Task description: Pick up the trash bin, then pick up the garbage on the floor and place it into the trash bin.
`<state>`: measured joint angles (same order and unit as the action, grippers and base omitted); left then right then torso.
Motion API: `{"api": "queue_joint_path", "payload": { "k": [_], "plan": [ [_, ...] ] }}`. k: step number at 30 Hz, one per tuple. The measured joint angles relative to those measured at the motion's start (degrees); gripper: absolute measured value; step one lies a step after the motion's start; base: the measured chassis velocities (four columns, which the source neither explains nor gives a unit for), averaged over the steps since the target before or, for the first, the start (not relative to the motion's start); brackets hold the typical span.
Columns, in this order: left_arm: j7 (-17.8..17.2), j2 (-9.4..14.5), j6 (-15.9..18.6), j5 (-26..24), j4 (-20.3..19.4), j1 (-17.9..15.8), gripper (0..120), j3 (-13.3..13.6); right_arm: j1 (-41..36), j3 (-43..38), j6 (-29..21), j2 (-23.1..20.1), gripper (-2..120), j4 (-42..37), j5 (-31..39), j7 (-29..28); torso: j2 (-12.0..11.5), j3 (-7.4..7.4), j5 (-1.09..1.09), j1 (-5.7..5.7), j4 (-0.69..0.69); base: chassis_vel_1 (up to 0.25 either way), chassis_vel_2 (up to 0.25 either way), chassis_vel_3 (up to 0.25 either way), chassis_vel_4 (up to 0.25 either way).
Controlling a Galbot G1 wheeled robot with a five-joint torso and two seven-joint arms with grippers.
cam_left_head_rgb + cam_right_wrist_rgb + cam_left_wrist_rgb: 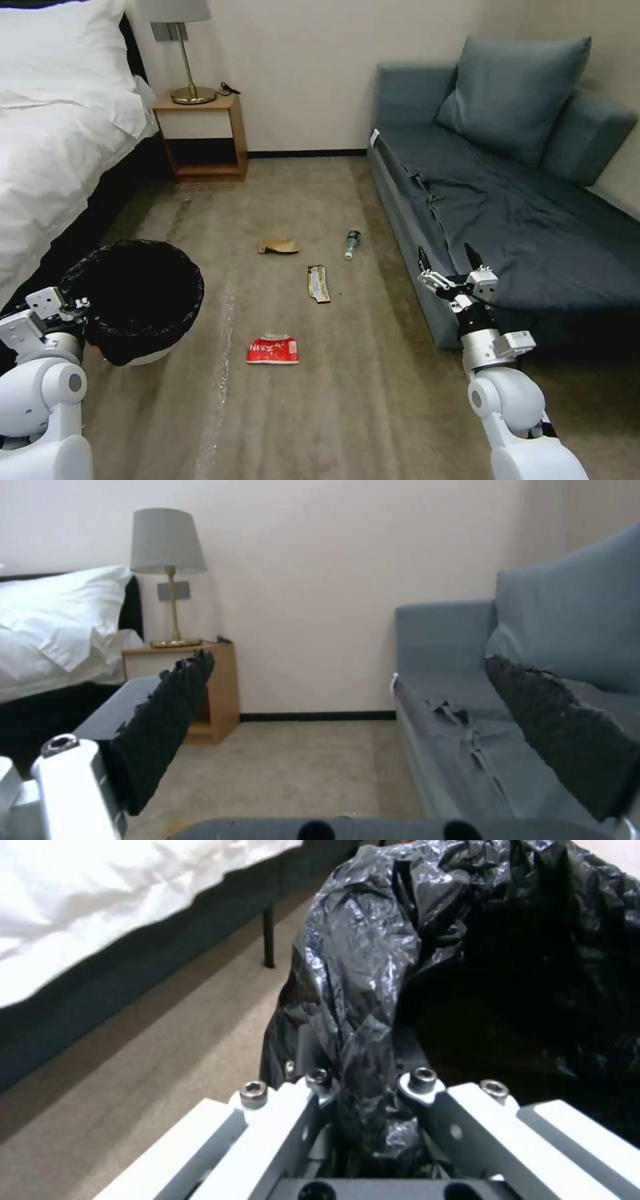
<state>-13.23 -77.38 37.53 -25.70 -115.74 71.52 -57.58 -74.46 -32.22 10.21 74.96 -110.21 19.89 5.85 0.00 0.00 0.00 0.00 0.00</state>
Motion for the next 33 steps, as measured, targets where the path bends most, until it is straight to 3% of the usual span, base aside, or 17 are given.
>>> {"api": "queue_joint_path", "payload": {
  "k": [17, 33],
  "plan": [
    [0.07, -1.84, -0.26, 1.15, -0.40, 0.44, 4, 1.13, 0.36, 0.28, 0.36, -0.40, 100, 0.66, 0.17, 1.05, 0.00, 0.00, -0.01, 0.00, 0.00, -0.126, 0.130, 0.126, -0.127],
    [0.18, -1.14, -0.79, 0.86, 0.15, 0.42, 4, 0.27, 0.89, 1.81, 1.63, -0.67, 100, 1.94, -0.20, 0.99, 0.00, 0.00, 0.00, 0.00, 0.00, -0.125, 0.140, 0.136, -0.130]
  ]
}}
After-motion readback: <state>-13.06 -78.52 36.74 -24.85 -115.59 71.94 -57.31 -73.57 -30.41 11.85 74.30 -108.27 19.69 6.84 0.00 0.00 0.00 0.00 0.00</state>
